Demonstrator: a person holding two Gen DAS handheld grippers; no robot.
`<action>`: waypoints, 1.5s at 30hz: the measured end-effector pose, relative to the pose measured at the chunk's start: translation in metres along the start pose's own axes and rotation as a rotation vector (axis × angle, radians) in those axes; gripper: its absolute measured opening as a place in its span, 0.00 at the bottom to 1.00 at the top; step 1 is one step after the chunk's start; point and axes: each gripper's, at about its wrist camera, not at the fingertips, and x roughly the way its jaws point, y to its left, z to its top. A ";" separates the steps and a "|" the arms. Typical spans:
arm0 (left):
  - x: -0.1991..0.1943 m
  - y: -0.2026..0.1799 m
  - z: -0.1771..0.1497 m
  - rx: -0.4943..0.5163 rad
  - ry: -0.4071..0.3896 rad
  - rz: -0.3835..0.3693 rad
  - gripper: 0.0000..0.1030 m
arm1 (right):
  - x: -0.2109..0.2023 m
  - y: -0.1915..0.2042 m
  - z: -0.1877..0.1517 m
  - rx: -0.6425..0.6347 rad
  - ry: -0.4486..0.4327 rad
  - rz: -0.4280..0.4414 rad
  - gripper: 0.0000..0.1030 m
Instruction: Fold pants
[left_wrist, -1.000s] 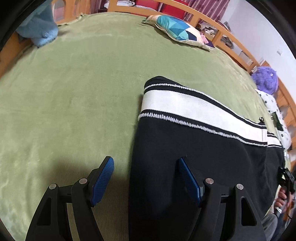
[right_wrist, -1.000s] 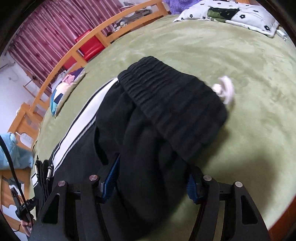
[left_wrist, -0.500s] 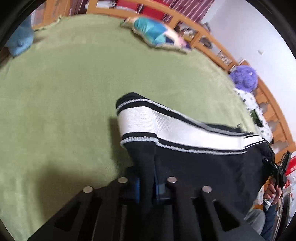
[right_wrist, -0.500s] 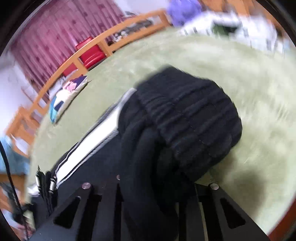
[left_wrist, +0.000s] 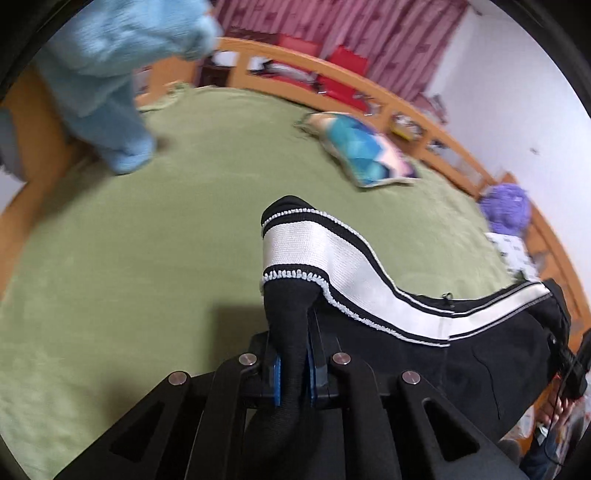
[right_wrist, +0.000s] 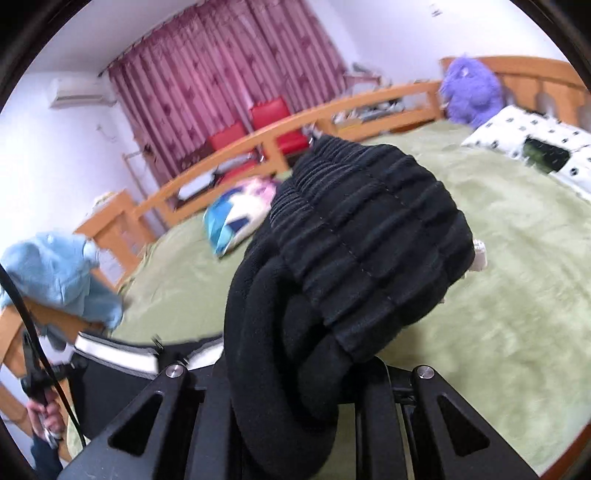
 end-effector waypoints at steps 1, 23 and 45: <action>0.005 0.011 -0.001 -0.005 0.015 0.022 0.10 | 0.012 0.002 -0.008 0.001 0.028 0.006 0.18; 0.007 0.074 -0.117 -0.127 0.169 0.156 0.57 | 0.022 -0.037 -0.076 -0.027 0.334 -0.258 0.40; 0.000 0.085 -0.152 -0.207 0.127 0.048 0.65 | -0.013 0.020 -0.098 -0.081 0.248 -0.207 0.49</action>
